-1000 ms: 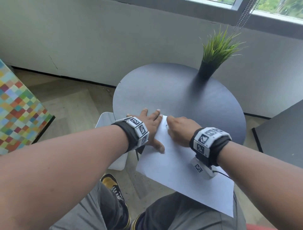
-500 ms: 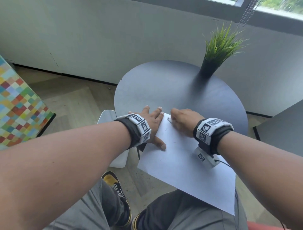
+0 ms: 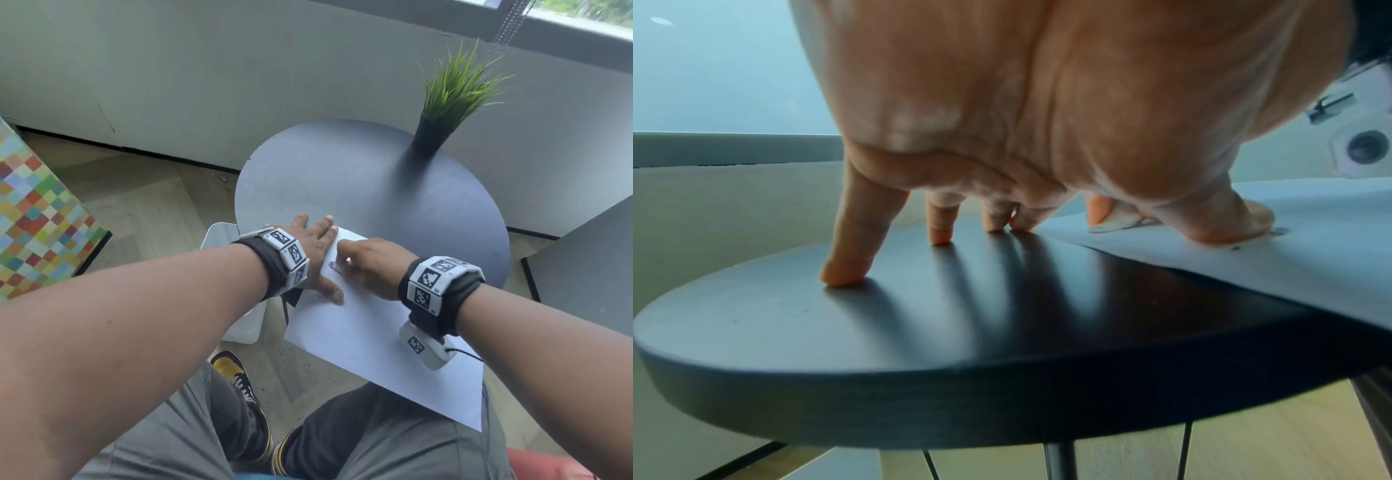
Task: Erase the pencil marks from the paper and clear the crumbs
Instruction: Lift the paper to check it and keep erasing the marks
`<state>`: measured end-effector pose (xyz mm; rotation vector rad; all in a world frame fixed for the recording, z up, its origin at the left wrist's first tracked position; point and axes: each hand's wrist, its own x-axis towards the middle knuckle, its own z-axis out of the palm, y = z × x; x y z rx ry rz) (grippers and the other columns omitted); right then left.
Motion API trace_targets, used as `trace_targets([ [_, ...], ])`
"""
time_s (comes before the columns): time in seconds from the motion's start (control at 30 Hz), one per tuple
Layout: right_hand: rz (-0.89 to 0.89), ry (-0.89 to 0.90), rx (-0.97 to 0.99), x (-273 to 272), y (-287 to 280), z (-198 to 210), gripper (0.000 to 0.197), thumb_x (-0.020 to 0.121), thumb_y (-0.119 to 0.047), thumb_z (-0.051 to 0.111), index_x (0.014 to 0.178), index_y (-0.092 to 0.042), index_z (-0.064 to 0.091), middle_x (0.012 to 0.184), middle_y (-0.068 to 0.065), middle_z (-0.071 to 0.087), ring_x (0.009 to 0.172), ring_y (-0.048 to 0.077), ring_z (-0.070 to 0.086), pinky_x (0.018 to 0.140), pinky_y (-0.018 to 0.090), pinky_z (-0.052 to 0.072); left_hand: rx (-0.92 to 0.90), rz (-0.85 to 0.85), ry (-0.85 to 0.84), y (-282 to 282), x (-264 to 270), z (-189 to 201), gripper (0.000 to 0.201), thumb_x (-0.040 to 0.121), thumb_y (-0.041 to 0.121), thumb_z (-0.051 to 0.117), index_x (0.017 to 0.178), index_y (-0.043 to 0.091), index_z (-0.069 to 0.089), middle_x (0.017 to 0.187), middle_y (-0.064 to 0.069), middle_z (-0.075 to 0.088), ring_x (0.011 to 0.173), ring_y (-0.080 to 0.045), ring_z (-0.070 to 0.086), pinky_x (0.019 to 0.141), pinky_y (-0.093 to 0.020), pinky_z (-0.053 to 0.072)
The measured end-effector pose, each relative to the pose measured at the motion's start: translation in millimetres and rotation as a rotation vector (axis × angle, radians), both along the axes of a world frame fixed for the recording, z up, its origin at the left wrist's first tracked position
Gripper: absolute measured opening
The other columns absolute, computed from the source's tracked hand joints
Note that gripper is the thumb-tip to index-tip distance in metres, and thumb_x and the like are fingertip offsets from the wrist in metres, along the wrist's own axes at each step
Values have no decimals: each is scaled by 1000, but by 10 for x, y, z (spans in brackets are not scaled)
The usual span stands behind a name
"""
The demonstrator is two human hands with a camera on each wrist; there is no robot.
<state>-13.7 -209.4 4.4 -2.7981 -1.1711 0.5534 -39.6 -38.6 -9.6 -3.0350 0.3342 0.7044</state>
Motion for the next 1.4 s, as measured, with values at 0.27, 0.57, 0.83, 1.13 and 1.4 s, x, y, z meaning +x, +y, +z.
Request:
trace_targets([
  [0.27, -270, 97, 107, 167, -95, -101, 23, 94, -48, 49, 98, -26, 48, 92, 2, 63, 83, 26, 57, 74, 35, 49, 25, -56, 15, 142, -55, -32, 132, 46, 103, 43, 152, 45, -10, 164, 10, -15, 150, -28, -5, 102, -70, 27],
  [0.57, 100, 78, -32, -1, -64, -15, 16, 97, -35, 47, 102, -20, 52, 91, 3, 62, 81, 25, 53, 72, 36, 46, 14, -36, 39, 138, -67, -22, 134, 48, 99, 51, 152, 45, -12, 164, 6, -19, 151, -28, -10, 103, -74, 23],
  [0.83, 144, 85, -15, -212, 1, -13, 20, 98, -31, 45, 102, -12, 49, 93, 10, 61, 83, 30, 54, 70, 37, 43, 17, -35, 42, 132, -80, -16, 135, 47, 100, 50, 153, 43, -12, 163, 6, -21, 151, -28, -10, 103, -75, 21],
  [1.13, -227, 60, 65, 138, -192, -69, 12, 94, -37, 47, 94, -26, 46, 87, 7, 60, 80, 31, 55, 71, 38, 50, -40, 34, 60, 114, -68, 10, 121, 52, 99, 48, 151, 50, -3, 164, 9, -18, 151, -25, -12, 105, -74, 15],
  [1.4, -168, 28, 14, -25, -160, 17, 28, 99, -43, 40, 102, -16, 47, 94, 6, 63, 88, 31, 57, 73, 37, 47, -22, 41, 19, 111, -60, -14, 126, 51, 98, 51, 151, 49, -6, 164, 3, -19, 151, -24, -11, 105, -77, 14],
])
